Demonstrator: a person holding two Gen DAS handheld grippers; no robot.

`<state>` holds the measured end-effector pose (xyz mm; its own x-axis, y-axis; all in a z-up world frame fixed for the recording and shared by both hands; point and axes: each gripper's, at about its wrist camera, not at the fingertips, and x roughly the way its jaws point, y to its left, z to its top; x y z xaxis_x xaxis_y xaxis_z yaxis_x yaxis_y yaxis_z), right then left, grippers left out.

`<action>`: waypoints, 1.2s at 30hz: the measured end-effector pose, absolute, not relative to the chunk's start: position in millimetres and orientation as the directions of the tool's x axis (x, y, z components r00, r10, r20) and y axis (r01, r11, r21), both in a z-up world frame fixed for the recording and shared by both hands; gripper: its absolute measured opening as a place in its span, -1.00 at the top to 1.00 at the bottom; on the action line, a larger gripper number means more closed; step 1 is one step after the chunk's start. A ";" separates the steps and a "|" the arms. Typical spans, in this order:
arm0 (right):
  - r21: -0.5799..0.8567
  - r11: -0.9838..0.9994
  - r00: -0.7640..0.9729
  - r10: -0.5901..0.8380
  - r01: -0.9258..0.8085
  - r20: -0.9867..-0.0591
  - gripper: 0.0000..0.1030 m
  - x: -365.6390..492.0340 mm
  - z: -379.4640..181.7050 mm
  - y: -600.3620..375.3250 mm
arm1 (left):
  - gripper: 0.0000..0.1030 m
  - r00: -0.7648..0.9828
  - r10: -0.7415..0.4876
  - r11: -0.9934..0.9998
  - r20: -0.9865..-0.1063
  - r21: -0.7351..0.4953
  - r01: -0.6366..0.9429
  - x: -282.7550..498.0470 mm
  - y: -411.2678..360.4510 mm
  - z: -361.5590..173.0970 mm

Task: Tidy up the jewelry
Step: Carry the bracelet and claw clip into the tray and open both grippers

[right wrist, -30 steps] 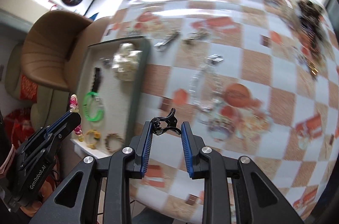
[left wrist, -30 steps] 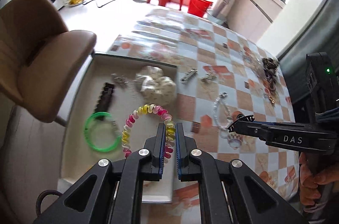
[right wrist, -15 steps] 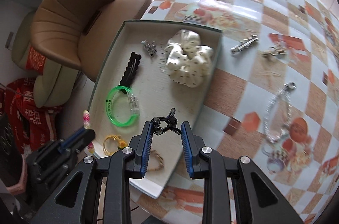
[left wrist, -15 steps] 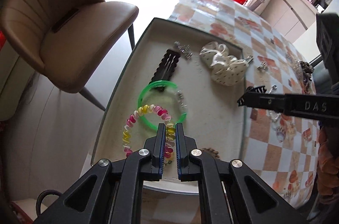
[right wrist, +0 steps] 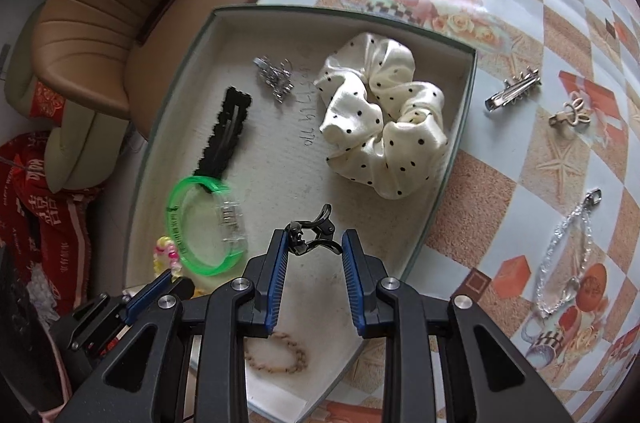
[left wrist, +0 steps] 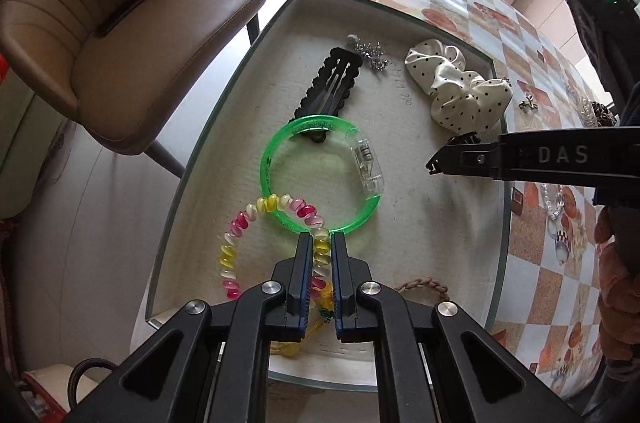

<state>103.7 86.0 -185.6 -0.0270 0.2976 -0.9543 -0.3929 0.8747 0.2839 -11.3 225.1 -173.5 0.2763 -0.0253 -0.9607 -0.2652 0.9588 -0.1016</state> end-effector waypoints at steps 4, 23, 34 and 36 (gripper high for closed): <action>0.272 0.882 -0.044 0.277 -0.385 -0.960 0.39 106.1 -198.1 88.9 | 0.78 0.265 -0.025 0.960 -0.964 -0.097 -0.262 -9.9 223.6 -177.2; 0.342 0.867 -0.038 0.353 -0.363 -0.935 -0.17 99.1 -173.8 81.7 | 0.77 0.236 0.017 0.968 -0.972 -0.043 -0.246 -12.3 216.8 -169.6; 0.388 0.882 0.017 0.407 -0.266 -0.913 -0.59 88.4 -138.4 32.3 | -0.89 0.223 0.026 0.975 -0.974 -0.024 -0.219 -17.5 215.8 -161.7; 0.394 0.885 0.026 0.412 -0.247 -0.911 -0.60 85.3 -134.3 23.3 | -1.00 0.262 0.068 0.972 -0.963 0.005 -0.234 -19.7 216.4 -153.1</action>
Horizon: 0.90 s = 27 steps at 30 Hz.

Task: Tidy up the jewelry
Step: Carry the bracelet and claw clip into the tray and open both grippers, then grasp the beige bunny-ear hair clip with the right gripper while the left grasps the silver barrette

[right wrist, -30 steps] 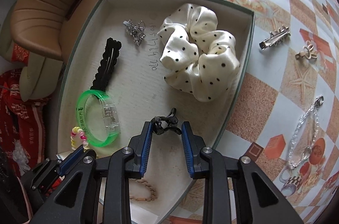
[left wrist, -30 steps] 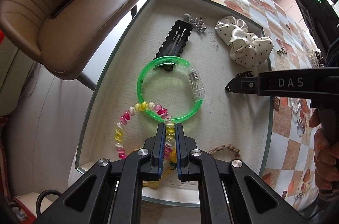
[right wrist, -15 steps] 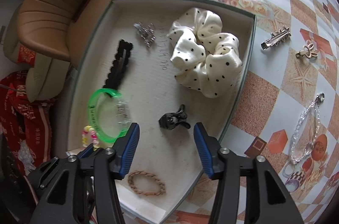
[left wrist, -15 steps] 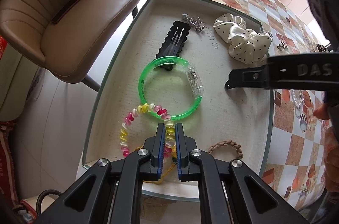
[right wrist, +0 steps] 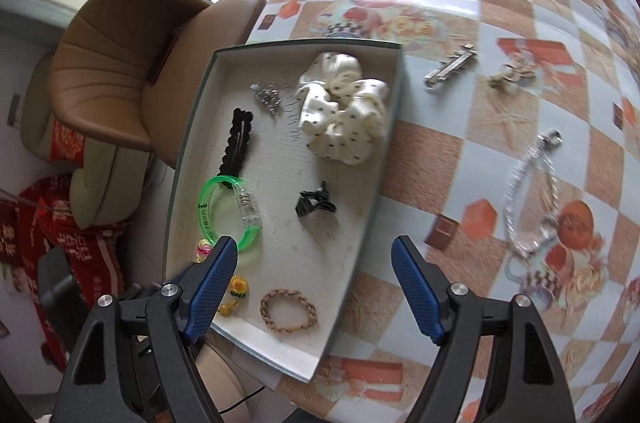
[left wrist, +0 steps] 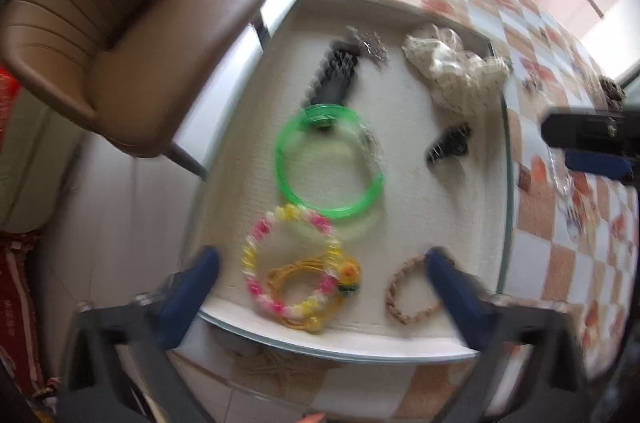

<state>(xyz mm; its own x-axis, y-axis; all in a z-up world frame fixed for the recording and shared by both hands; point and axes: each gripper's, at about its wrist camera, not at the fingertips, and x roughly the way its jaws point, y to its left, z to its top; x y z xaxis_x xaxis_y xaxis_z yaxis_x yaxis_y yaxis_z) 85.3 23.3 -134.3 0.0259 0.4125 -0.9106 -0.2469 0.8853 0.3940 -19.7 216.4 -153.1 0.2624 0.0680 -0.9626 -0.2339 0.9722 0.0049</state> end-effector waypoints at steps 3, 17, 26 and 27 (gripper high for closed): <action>0.404 0.888 0.040 0.422 -0.220 -0.905 -0.61 82.0 -127.9 9.5 | -1.00 0.259 0.055 0.978 -0.964 0.000 -0.207 -17.3 214.4 -149.2; 0.396 0.911 0.103 0.385 0.119 -0.917 -0.62 90.3 -132.5 -94.1 | -1.00 0.302 0.050 0.996 -0.952 0.028 -0.079 1.2 201.8 -121.1; 0.394 0.879 0.106 0.380 0.269 -0.919 -0.61 142.8 -159.2 -126.7 | -1.00 0.334 0.049 0.997 -0.941 0.024 -0.078 32.6 185.6 -105.2; 0.395 0.876 0.105 0.381 0.276 -0.919 -0.59 151.3 -163.0 -126.4 | -1.00 0.339 0.056 0.997 -0.939 0.031 -0.077 36.2 183.5 -103.7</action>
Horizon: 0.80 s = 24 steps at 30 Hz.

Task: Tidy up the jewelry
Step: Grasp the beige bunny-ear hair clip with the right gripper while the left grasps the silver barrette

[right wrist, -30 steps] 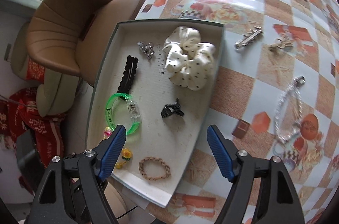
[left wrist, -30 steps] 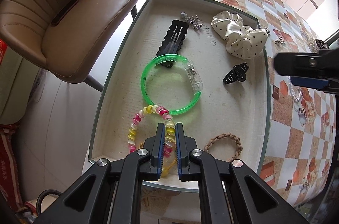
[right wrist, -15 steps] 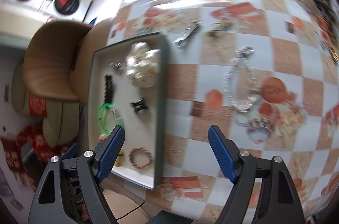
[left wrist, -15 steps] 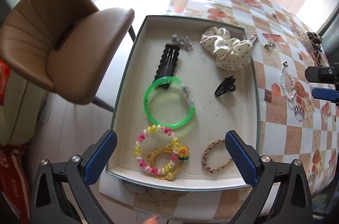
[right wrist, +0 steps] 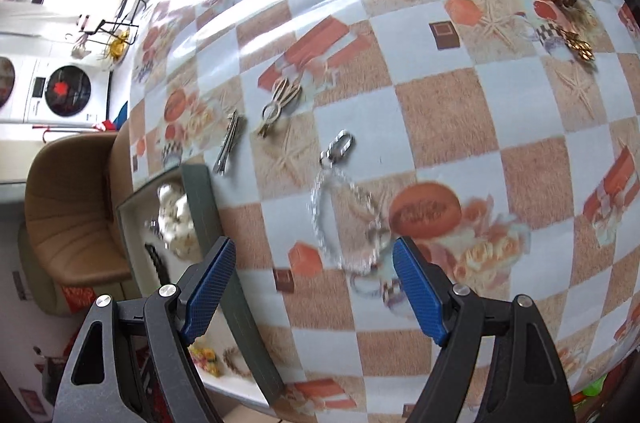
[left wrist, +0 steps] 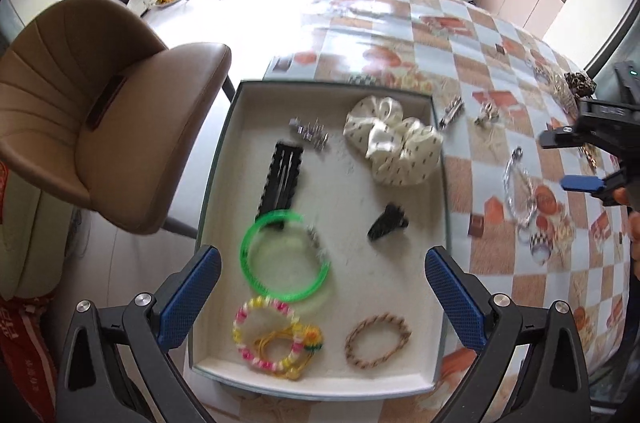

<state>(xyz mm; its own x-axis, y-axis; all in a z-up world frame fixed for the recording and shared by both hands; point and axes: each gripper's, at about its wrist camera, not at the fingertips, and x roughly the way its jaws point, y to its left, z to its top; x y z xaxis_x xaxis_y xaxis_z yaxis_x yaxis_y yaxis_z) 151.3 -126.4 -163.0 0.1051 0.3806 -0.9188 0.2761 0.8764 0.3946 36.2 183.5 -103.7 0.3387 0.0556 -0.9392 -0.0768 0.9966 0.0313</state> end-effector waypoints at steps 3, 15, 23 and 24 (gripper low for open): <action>0.393 0.877 0.095 0.382 0.278 -0.919 -0.36 174.3 -175.2 -121.2 | -1.00 0.357 0.060 0.997 -0.932 0.036 -0.072 52.1 175.2 -98.0; 0.338 0.911 0.111 0.320 0.236 -0.941 0.04 231.0 -206.5 -83.9 | -0.69 0.388 0.051 0.995 -0.920 0.079 0.057 114.5 132.1 -103.2; 0.211 0.975 0.129 0.201 0.075 -0.971 0.60 239.3 -203.5 -56.7 | -0.67 0.382 0.016 0.985 -0.924 0.081 0.155 153.0 105.5 -114.3; 0.209 0.976 0.131 0.199 0.065 -0.971 0.61 238.5 -203.2 -58.1 | -0.67 0.380 0.008 0.981 -0.925 0.080 0.176 157.8 100.0 -116.6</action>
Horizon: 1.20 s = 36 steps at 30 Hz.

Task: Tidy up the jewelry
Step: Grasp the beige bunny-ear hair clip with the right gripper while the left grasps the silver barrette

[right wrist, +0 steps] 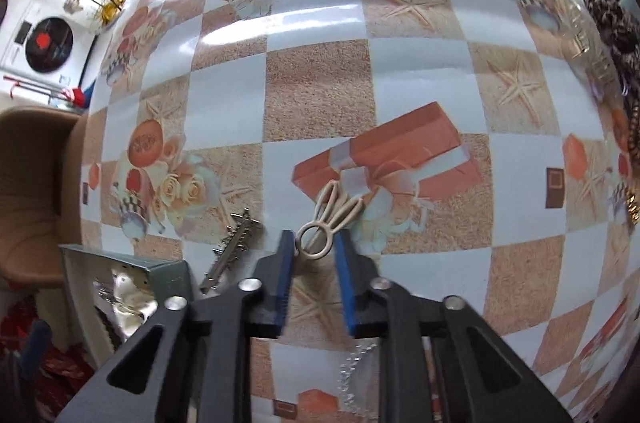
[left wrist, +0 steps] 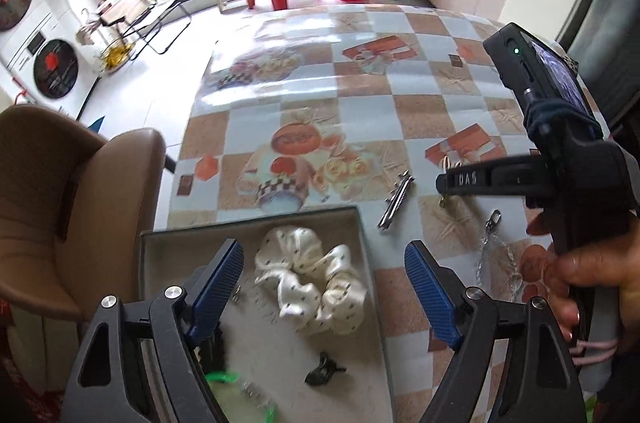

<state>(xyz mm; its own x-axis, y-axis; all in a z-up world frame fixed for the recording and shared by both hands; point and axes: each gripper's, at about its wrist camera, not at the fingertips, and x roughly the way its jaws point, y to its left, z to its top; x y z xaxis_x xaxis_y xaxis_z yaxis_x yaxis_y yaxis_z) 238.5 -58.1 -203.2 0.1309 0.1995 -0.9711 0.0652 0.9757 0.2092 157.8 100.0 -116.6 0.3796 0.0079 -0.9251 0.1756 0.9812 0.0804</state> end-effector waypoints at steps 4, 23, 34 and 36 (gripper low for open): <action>0.191 0.981 0.139 0.183 0.043 -0.973 0.61 231.9 -200.8 -75.7 | -0.55 0.364 -0.018 0.964 -0.931 0.080 0.254 176.9 74.7 -130.6; 0.268 0.960 0.152 0.254 0.080 -0.955 0.61 217.1 -200.2 -141.1 | -0.09 0.138 -0.003 0.903 -0.990 0.056 0.425 237.1 8.0 -210.0; 0.330 0.940 0.173 0.313 0.082 -0.934 0.61 204.7 -186.8 -160.3 | 0.65 0.168 -0.131 0.932 -0.977 -0.063 0.356 224.6 6.2 -186.4; 0.346 0.934 0.179 0.327 0.084 -0.928 0.61 200.6 -181.2 -164.3 | 0.65 0.189 -0.157 0.941 -0.969 -0.089 0.327 218.3 9.7 -175.0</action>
